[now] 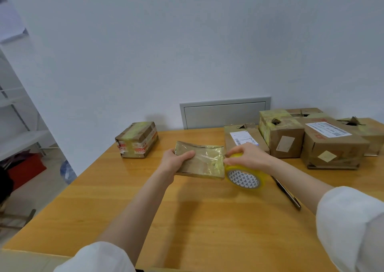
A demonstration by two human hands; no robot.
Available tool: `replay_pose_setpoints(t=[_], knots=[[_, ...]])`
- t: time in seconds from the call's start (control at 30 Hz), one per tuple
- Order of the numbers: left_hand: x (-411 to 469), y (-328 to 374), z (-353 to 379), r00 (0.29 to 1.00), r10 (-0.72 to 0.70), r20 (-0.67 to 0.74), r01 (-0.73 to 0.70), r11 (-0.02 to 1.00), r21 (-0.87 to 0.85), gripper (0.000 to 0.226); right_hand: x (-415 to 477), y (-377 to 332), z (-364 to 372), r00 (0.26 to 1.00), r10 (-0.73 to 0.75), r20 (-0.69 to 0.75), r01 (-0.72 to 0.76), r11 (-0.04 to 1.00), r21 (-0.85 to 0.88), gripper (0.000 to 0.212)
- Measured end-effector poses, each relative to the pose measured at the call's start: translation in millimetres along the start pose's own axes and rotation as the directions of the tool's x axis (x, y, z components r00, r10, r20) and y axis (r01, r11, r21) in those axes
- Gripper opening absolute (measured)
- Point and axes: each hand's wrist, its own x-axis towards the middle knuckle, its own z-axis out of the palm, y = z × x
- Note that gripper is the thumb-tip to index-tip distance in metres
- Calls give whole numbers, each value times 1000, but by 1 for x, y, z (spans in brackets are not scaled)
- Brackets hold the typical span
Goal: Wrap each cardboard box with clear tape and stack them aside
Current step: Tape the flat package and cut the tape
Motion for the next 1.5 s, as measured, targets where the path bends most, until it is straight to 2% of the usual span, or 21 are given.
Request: replay_pose_setpoints(t=[0.2,0.3,0.37,0.47,0.5,0.57,0.63,0.67,0.7,0.73,0.8,0.83,0.87,0.9,0.97,1.0,1.1,1.23,1.37,1.5], knots=[[3,-6,-6,997,-31,74,34,999,-35,48,0,1,-2,999,11,44,-13,999,48,47],[2,-7,-9,993,-37,114,43,997,-56,51,0,0,-3,999,9,52,-12,997,71,40],[4,-8,-7,996,27,85,-27,1000,3,56,1,1,-2,999,11,38,-15,995,94,35],[2,-8,-2,981,196,-8,-189,956,224,75,3,1,1,1000,20,18,-22,991,135,31],[-1,-9,-1,966,256,-21,-233,908,349,83,4,2,3,1000,25,11,-26,990,140,30],[-11,-14,1,905,425,-29,-315,713,626,94,5,4,4,999,39,2,-39,990,136,28],[-19,-17,2,819,573,15,-375,516,770,105,6,6,2,998,55,3,-55,990,128,26],[-22,-18,1,800,599,42,-381,453,806,110,6,6,1,998,62,5,-63,990,124,25],[-23,-20,1,806,589,65,-375,421,826,113,6,6,0,998,65,6,-66,990,124,24],[-22,-21,-1,837,542,74,-365,453,814,113,6,4,1,998,66,8,-66,990,127,23],[-23,-23,-3,904,422,69,-328,579,747,109,5,-1,5,998,56,13,-57,992,113,21],[-23,-26,-4,906,418,71,-323,571,755,105,5,-2,8,999,52,11,-53,994,94,22],[-23,-29,-3,886,455,89,-330,484,811,99,5,-3,11,999,52,7,-53,996,78,22],[-25,-31,-2,853,503,139,-349,351,869,94,6,-3,13,998,55,-1,-55,996,66,20],[-29,-32,5,799,525,294,-417,130,900,89,7,-3,14,998,58,-3,-58,997,44,14],[-32,-31,9,795,492,356,-443,69,894,90,8,-5,13,998,57,6,-57,998,20,12],[-35,-25,15,802,402,441,-472,-24,881,96,9,-10,13,998,60,14,-59,996,-71,22],[-42,-30,22,774,424,471,-512,-21,859,100,12,-8,14,996,90,-20,-90,995,-50,29],[-40,-50,33,859,307,411,-434,8,901,93,16,-2,15,990,128,-55,-125,990,65,30],[-30,-52,39,825,414,384,-444,57,894,74,18,0,17,991,130,-34,-126,988,90,40]])
